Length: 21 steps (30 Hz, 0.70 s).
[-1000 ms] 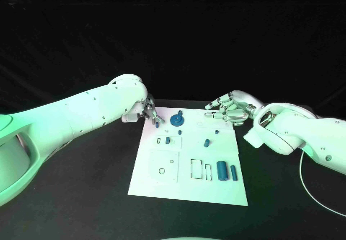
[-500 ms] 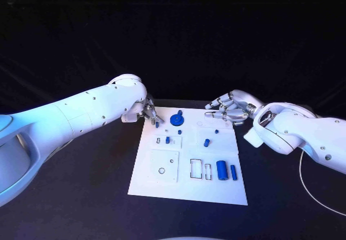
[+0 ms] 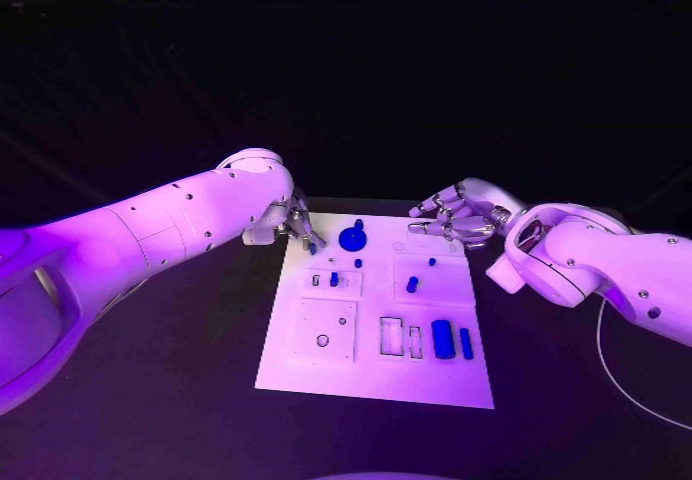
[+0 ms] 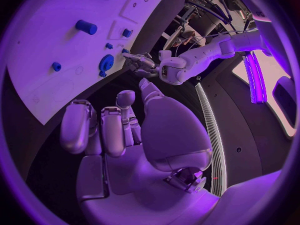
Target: Assemble the parts on the task board
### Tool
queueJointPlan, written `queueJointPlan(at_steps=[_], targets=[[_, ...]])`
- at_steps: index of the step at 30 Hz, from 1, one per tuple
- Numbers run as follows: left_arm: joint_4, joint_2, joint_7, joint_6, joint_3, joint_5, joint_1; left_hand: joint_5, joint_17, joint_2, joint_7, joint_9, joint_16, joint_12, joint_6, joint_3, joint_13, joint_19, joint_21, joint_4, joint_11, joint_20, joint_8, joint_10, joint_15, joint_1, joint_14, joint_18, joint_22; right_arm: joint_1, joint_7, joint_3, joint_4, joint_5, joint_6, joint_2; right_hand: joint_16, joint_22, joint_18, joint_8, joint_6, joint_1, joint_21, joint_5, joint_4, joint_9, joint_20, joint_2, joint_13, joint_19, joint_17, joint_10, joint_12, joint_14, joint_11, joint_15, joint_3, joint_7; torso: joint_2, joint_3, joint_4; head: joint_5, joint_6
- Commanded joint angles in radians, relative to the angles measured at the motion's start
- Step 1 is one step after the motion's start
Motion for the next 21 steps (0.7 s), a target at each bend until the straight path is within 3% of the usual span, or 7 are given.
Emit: queueJointPlan(at_steps=[1,10,15,16,19,21], targets=[[-0.002,0.003,0.014,0.021,0.0,0.005,0.0,0.004,0.263,-0.001,0.002,-0.001,0.005,0.003,0.008,0.005,0.0,0.007,0.006,0.0,-0.001,-0.003,-0.006,0.005,-0.01,0.01,0.105,-0.009,0.036,0.0,0.006,0.0,0.0,-0.009,0.007,0.001,-0.004,-0.002,0.015,0.005,0.006,0.007,-0.005,0.004,0.001,0.001,-0.001,0.0,-0.001,-0.006,-0.001,-0.005,0.004,0.048,-0.002,0.002,-0.006,0.0,0.0,0.0005,0.0011,0.0,-0.001],[-0.004,0.004,0.014,0.027,0.0,0.017,-0.001,0.004,0.263,0.003,0.0,-0.005,0.005,0.004,0.01,0.017,0.001,0.007,0.005,-0.01,-0.003,-0.004,-0.007,0.005,-0.011,0.04,0.105,-0.009,0.038,0.0,0.006,0.0,0.001,-0.009,0.007,0.001,-0.004,-0.002,0.015,0.005,0.006,0.007,-0.005,0.004,0.001,0.001,-0.001,0.0,-0.001,-0.006,-0.001,-0.005,0.004,0.048,-0.002,0.002,-0.006,0.0,0.0,0.0003,0.0008,0.0,-0.003],[-0.006,0.003,0.02,0.01,0.0,0.019,-0.001,0.01,0.263,0.026,-0.009,-0.012,0.005,0.001,0.001,0.096,0.0,0.007,0.006,-0.07,-0.011,-0.009,-0.013,0.002,-0.019,0.144,0.105,-0.009,0.042,0.0,0.006,0.0,0.001,-0.009,0.007,0.001,-0.005,-0.002,0.015,0.005,0.006,0.007,-0.005,0.005,0.001,0.001,-0.002,0.0,-0.001,-0.006,-0.002,-0.005,0.004,0.048,-0.002,0.002,-0.006,0.0,-0.001,0.0002,0.0007,0.001,-0.003],[-0.006,0.003,0.024,0.001,0.0,0.02,-0.001,0.013,0.263,0.032,-0.01,-0.014,0.005,-0.005,-0.006,0.145,-0.004,0.007,0.006,-0.101,-0.013,-0.013,-0.016,-0.003,-0.022,0.191,0.105,-0.009,0.042,0.0,0.006,0.0,0.001,-0.008,0.007,0.001,-0.005,-0.002,0.015,0.005,0.006,0.007,-0.005,0.005,0.001,0.001,-0.002,0.0,-0.001,-0.006,-0.002,-0.005,0.004,0.048,-0.002,0.002,-0.006,0.0,-0.001,0.0,0.0008,0.001,-0.004],[-0.008,0.003,0.03,-0.016,0.0,0.029,-0.001,0.012,0.263,0.017,-0.003,-0.015,0.005,-0.02,-0.01,0.216,-0.018,0.005,0.001,-0.12,-0.009,-0.014,-0.017,-0.012,-0.019,0.212,0.105,-0.009,0.04,0.0,0.007,0.0,0.0,-0.007,0.006,0.001,-0.005,-0.002,0.015,0.005,0.006,0.007,-0.006,0.005,0.002,0.001,-0.002,0.0,-0.002,-0.007,-0.002,-0.005,0.004,0.047,-0.002,0.002,-0.007,0.0,-0.001,-0.0001,0.0012,-0.001,-0.004],[-0.009,0.002,0.034,-0.025,0.0,0.041,-0.001,0.01,0.263,-0.015,0.002,-0.013,0.005,-0.026,-0.011,0.303,-0.025,0.005,0.0,-0.12,-0.007,-0.01,-0.011,-0.009,-0.012,0.195,0.105,-0.009,0.043,0.0,0.008,0.0,-0.001,-0.006,0.007,0.001,-0.006,-0.003,0.015,0.005,0.006,0.007,-0.006,0.005,0.002,0.001,-0.002,0.001,-0.003,-0.007,-0.003,-0.006,0.003,0.047,-0.002,0.002,-0.007,0.0,-0.001,-0.0004,0.0012,-0.001,-0.004]])
